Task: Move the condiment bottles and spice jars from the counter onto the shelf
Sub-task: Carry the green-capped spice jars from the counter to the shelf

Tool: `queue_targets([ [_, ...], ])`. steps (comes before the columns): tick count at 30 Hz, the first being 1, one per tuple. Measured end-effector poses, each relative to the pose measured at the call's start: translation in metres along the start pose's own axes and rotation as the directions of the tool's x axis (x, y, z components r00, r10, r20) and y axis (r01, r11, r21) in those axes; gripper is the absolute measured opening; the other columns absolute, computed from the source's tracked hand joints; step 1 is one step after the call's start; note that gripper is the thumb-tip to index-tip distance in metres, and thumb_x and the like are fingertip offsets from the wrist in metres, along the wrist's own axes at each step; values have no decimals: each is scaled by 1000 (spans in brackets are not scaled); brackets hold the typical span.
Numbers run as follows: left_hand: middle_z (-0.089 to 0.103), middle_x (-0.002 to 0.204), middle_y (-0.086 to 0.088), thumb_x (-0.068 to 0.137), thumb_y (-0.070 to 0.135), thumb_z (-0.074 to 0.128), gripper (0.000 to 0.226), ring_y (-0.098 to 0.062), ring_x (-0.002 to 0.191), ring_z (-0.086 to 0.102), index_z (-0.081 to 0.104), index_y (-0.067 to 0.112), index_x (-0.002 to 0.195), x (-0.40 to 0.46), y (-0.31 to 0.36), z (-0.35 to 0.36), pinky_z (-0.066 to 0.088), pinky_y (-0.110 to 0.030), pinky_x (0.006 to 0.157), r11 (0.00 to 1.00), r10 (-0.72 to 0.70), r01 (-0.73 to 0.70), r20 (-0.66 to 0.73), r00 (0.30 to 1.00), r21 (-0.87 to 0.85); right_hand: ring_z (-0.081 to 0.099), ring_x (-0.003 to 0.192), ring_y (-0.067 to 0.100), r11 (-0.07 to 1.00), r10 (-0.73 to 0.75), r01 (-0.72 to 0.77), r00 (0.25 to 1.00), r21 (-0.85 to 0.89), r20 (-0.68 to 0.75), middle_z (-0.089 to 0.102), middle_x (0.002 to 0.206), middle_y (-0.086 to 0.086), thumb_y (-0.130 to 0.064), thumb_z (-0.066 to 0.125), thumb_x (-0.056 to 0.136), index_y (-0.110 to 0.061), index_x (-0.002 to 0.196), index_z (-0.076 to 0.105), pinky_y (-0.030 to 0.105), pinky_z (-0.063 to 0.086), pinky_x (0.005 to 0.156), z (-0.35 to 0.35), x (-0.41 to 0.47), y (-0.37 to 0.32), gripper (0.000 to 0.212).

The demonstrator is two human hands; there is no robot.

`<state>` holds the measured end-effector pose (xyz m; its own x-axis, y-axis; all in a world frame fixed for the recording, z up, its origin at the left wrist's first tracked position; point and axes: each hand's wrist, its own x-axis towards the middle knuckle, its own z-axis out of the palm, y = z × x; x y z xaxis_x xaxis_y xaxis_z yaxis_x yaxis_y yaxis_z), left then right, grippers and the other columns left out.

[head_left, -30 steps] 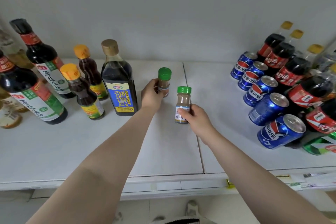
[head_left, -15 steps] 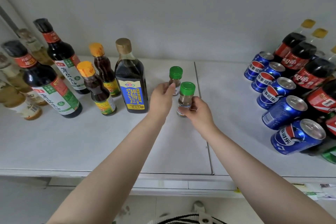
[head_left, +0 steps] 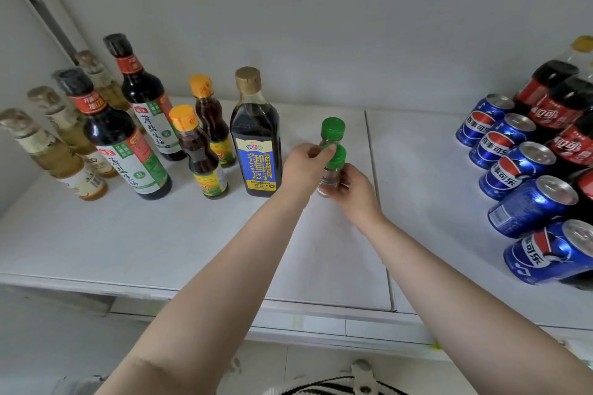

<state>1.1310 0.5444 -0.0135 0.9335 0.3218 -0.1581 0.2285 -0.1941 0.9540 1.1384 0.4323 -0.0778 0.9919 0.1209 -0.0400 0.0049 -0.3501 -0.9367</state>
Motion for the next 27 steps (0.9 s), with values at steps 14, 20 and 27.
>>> queue_targets([
  [14,69,106,-8,91,38,58,34,-28,102,62,64,9,107,-3,3,1,47,-35,86,992,39,-36,-21,999,120,66,87,22,995,13,-14,1000,-98,-5,71,96,1,-19,76,73,-18,102,58,31,49,75,-1,3,-1,34],
  [20,47,136,-12,94,31,54,48,-29,119,52,45,13,137,-29,9,-4,41,-32,95,917,287,-279,13,958,284,58,101,15,999,4,-8,994,-38,-107,63,114,4,-11,78,75,-6,122,56,29,48,95,-18,-17,-4,52],
  [27,48,138,-11,84,17,58,57,-29,127,45,45,8,138,-83,13,24,35,-33,106,627,659,-706,261,706,328,55,106,13,999,17,-32,949,-42,-314,60,121,3,-8,71,82,-9,125,54,24,45,96,-81,-87,-1,46],
])
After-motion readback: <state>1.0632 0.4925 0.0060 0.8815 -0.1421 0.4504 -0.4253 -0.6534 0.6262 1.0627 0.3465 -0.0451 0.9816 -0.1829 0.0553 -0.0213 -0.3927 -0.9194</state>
